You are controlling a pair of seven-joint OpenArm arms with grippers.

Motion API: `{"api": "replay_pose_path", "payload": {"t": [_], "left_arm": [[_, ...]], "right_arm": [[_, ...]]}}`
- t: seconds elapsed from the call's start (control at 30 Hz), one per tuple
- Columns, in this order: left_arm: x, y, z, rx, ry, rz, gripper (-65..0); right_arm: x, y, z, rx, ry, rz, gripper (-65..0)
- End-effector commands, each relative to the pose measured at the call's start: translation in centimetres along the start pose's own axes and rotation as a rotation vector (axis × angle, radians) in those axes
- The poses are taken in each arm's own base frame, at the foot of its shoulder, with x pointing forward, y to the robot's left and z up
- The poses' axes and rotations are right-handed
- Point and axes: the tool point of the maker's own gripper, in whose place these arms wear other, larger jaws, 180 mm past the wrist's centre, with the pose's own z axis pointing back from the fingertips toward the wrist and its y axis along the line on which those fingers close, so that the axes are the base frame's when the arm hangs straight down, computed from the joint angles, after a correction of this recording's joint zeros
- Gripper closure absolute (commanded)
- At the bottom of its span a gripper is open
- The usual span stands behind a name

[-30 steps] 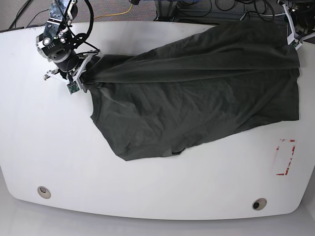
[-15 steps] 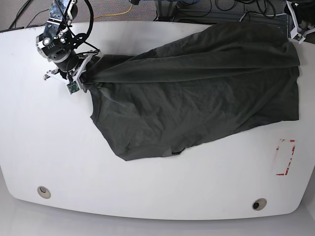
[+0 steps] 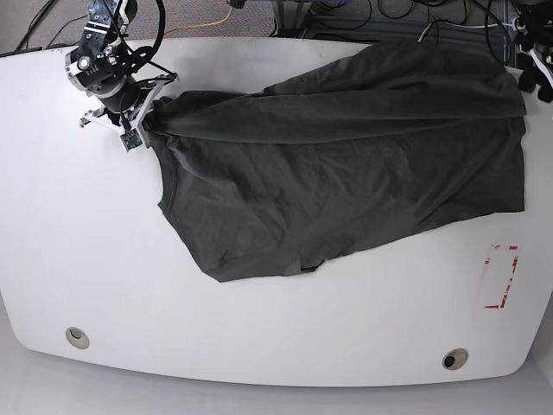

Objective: Layout the t-shirt on the table in an organized manner, then fold the t-shirt properly
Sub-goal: 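Regrasp the shirt edge with the left gripper near its corner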

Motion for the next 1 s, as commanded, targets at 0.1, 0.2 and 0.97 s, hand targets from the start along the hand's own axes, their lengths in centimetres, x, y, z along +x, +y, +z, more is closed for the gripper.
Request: {"api": "replay_pose_path", "payload": {"t": [0.1, 0.2, 0.97], "left_arm": [[3.9, 2.8, 1.1, 0.116, -0.105, -0.027, -24.2], [3.5, 3.6, 1.0, 0.167, -0.082, -0.014, -24.7], [-8.7, 4.3, -2.9, 0.062, 0.11, 0.401, -47.9]], "right_arm": [[0.7, -0.4, 0.6, -0.013, -0.034, 0.011, -2.4], [0.7, -0.4, 0.6, -0.013, -0.034, 0.011, -2.2], [1.3, -0.5, 0.5, -0.014, -0.048, 0.011, -2.2]]}}
